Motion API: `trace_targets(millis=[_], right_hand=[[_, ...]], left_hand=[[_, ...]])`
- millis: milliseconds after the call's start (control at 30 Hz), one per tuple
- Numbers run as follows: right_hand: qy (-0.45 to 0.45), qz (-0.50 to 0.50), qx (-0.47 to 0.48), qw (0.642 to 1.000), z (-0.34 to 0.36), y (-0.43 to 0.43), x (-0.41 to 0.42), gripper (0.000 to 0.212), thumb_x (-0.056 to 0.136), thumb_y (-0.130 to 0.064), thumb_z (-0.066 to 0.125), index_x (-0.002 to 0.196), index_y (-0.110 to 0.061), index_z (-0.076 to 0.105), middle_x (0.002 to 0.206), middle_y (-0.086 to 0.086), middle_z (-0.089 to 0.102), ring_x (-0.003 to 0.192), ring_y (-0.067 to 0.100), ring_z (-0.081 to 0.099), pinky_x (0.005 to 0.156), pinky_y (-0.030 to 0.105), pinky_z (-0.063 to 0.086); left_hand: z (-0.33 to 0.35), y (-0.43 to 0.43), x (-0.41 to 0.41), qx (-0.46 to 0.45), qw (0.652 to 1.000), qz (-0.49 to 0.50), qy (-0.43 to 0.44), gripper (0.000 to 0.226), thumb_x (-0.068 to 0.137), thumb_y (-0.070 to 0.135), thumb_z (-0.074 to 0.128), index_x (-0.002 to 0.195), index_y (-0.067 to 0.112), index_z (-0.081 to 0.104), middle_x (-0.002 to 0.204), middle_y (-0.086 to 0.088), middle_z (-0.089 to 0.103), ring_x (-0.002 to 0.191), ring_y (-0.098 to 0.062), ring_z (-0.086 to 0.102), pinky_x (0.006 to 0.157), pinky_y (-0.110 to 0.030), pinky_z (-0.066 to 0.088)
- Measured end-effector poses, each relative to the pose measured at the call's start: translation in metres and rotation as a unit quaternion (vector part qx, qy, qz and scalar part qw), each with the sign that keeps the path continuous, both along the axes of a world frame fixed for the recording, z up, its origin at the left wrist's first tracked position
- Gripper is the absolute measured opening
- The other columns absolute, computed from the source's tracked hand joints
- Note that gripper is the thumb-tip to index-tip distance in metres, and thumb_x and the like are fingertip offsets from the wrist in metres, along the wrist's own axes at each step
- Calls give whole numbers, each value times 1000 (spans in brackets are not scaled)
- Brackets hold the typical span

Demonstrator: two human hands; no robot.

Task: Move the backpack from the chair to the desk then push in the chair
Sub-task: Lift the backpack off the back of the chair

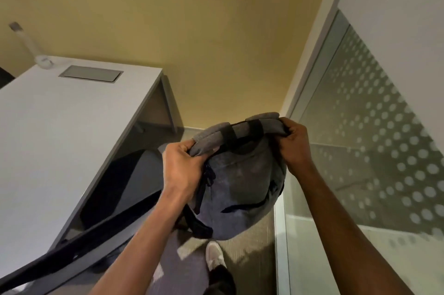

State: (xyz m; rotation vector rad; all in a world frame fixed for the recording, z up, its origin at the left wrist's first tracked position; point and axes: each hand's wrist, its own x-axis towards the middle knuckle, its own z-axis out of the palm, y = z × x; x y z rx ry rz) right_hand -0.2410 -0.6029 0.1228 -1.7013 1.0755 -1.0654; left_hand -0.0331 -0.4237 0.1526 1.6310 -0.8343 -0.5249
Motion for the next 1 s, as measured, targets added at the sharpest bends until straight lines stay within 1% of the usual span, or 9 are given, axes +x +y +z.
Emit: trace_targets(millis=[267,333,467,600,667,767,833,867,1000], right_hand=[[-11,2,-35,999,44,-93,88,33,93,-1,65,110,-26,78,103,1,80,96,17,76,91,45,65],[-21,6,-30,999,53,-113,115,37,92,3,63,111,-26,78,104,2,80,98,19,76,92,46,64],[-12,22,-45,999,67,-153,170,38,89,10,58,111,-12,80,105,11,79,99,27,75,92,53,63],[-29,33,-46,998,74,-189,233,38,88,13,54,103,-12,79,94,4,77,90,19,73,88,49,63],[-38,45,-36,998,75,-210,268,39,88,14,53,99,-14,77,89,2,75,88,21,71,84,46,62],[-32,60,-40,997,73,-246,326,34,85,16,53,96,-6,76,88,10,74,85,21,68,78,40,59],[-30,70,-32,997,69,-269,368,27,84,16,53,87,-2,73,83,14,72,78,21,62,71,35,51],[-29,77,-25,996,66,-279,389,24,84,15,53,82,-2,70,78,14,69,73,20,59,68,33,47],[-36,96,-2,995,65,-309,465,49,80,16,54,62,-29,53,61,-9,51,54,-1,45,55,19,35]], left_hand=[[34,-94,88,-13,1000,-7,8,18,81,36,90,92,23,87,85,10,85,82,-6,81,74,-25,66],[43,-114,110,-13,1000,1,1,16,82,35,89,90,22,87,82,10,84,79,-5,80,71,-23,65],[57,-149,159,-15,1000,17,-19,11,83,32,88,75,26,84,67,15,79,62,2,74,53,-10,53],[68,-187,214,13,996,57,-66,15,82,37,88,81,22,86,68,10,79,62,-1,73,51,-13,50],[71,-209,243,25,993,80,-82,17,81,36,88,69,27,80,59,14,74,56,2,69,47,-13,46],[70,-241,291,87,967,151,-185,29,84,42,84,63,24,74,56,6,67,53,-13,62,52,-29,43],[69,-260,324,193,902,217,-320,27,90,43,74,79,18,76,72,-10,72,68,-36,66,61,-38,47],[68,-269,340,220,881,236,-345,25,92,38,70,86,14,77,81,-16,74,76,-43,68,64,-42,50],[66,-304,410,240,883,246,-319,17,92,20,70,97,7,80,91,-24,76,83,-48,68,71,-48,58]])
